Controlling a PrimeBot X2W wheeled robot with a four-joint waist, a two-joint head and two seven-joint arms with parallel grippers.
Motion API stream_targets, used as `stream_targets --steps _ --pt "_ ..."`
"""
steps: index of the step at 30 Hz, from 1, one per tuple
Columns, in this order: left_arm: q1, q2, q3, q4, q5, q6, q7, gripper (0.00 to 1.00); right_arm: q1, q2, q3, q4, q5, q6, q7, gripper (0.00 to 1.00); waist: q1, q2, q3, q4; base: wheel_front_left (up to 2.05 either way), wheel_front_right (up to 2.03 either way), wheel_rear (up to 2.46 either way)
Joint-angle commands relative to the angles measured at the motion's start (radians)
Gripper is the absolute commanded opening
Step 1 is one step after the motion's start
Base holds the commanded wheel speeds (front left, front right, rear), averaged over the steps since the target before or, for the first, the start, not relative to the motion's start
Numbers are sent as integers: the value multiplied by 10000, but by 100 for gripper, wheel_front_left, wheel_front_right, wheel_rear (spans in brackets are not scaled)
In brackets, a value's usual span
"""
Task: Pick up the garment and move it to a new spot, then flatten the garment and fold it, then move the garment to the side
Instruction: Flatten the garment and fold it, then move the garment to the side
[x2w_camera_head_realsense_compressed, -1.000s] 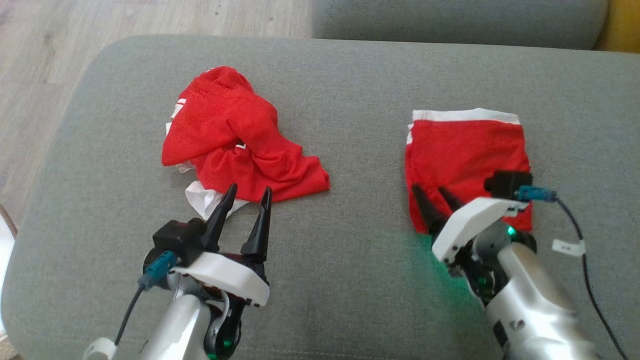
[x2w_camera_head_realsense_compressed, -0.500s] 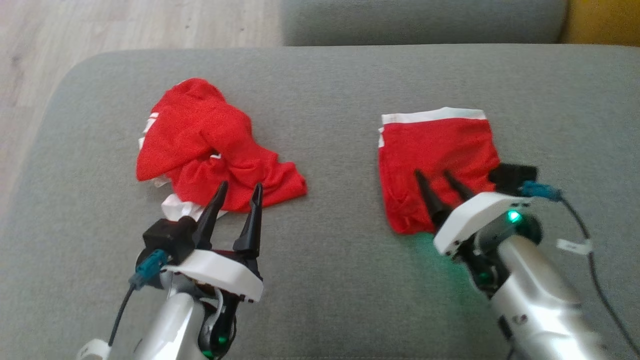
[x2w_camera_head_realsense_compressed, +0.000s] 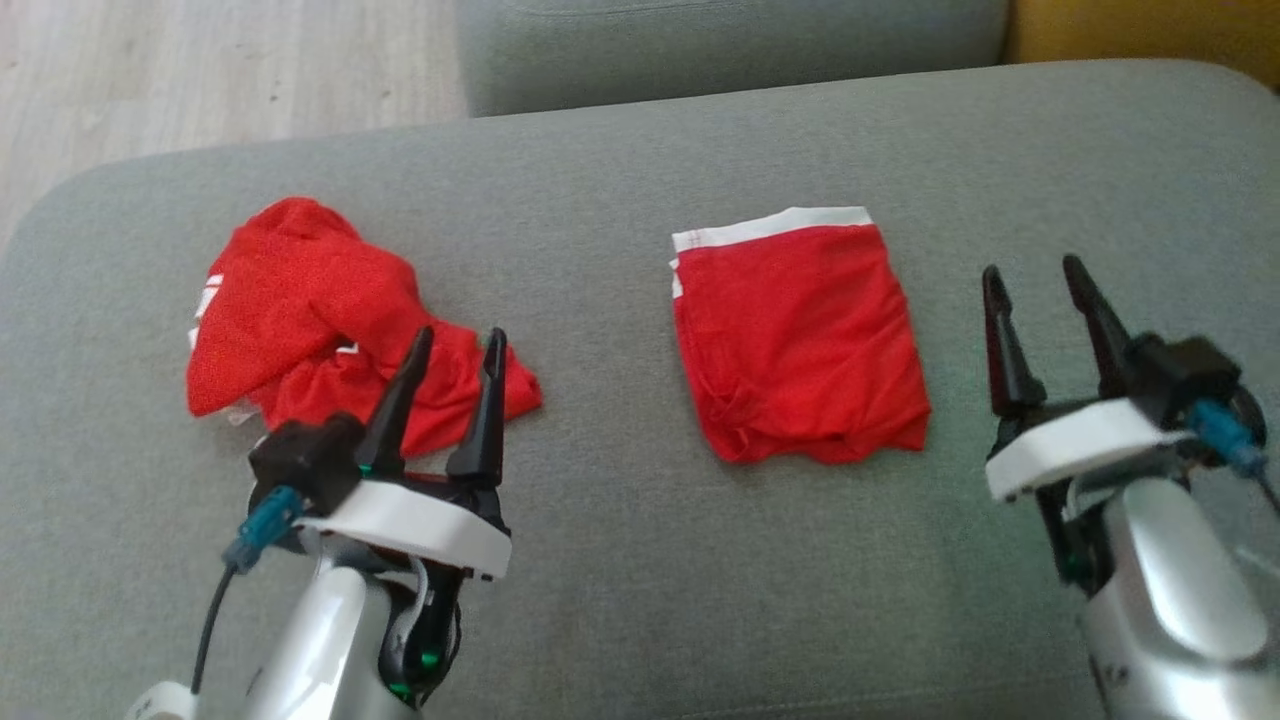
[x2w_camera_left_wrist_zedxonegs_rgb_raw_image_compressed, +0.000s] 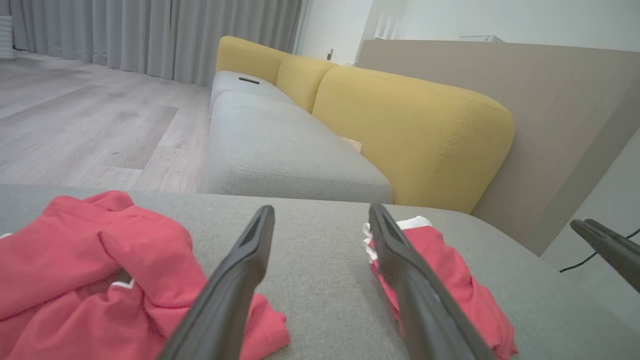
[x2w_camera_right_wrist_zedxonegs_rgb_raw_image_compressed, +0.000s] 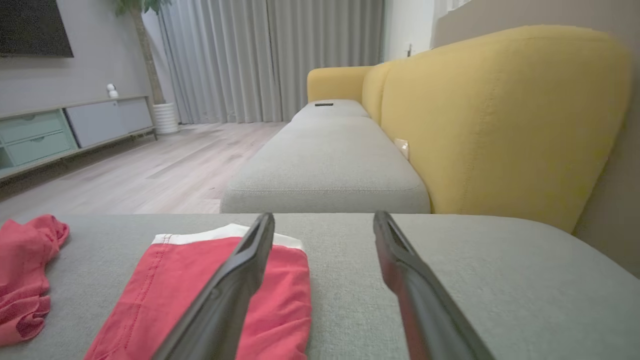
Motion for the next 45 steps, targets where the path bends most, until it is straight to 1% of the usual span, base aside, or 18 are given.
stream_targets --steps 1,5,10,19,26,33,39,45 --pt "-401 70 403 -410 89 -57 -92 100 25 177 76 -514 -304 -9 -117 100 0 -1 -4 -112 0 0 0" --pt "-280 70 450 -567 95 -39 -92 100 737 681 -564 -1284 -1095 -9 -159 100 0 -1 -37 -305 0 0 0" --pt "-11 70 499 -643 158 -55 -92 100 1302 999 -944 -1821 -1424 -9 -185 100 0 -1 -54 -458 0 0 0" --pt "109 70 491 -670 221 -80 -92 100 1474 1098 -1090 -2108 -1563 -9 -188 100 0 -1 36 -447 0 0 0" --pt "-46 70 374 -651 262 -125 -92 100 1394 1108 -1174 -2148 -1568 -9 11 100 0 -1 345 -229 0 0 0" --pt "-323 70 181 -609 305 -175 -92 100 805 1110 -1203 -1605 -1573 -9 814 100 0 -1 943 88 0 0 0" --pt "-610 70 -35 -596 279 -191 -92 100 -75 1110 -1351 -562 -1466 -9 1722 100 0 -1 1452 440 0 0 0" --pt "-845 70 -235 -573 192 -156 -92 100 -841 1092 -1590 535 -1065 -9 2509 100 0 -1 1793 802 0 0 0"
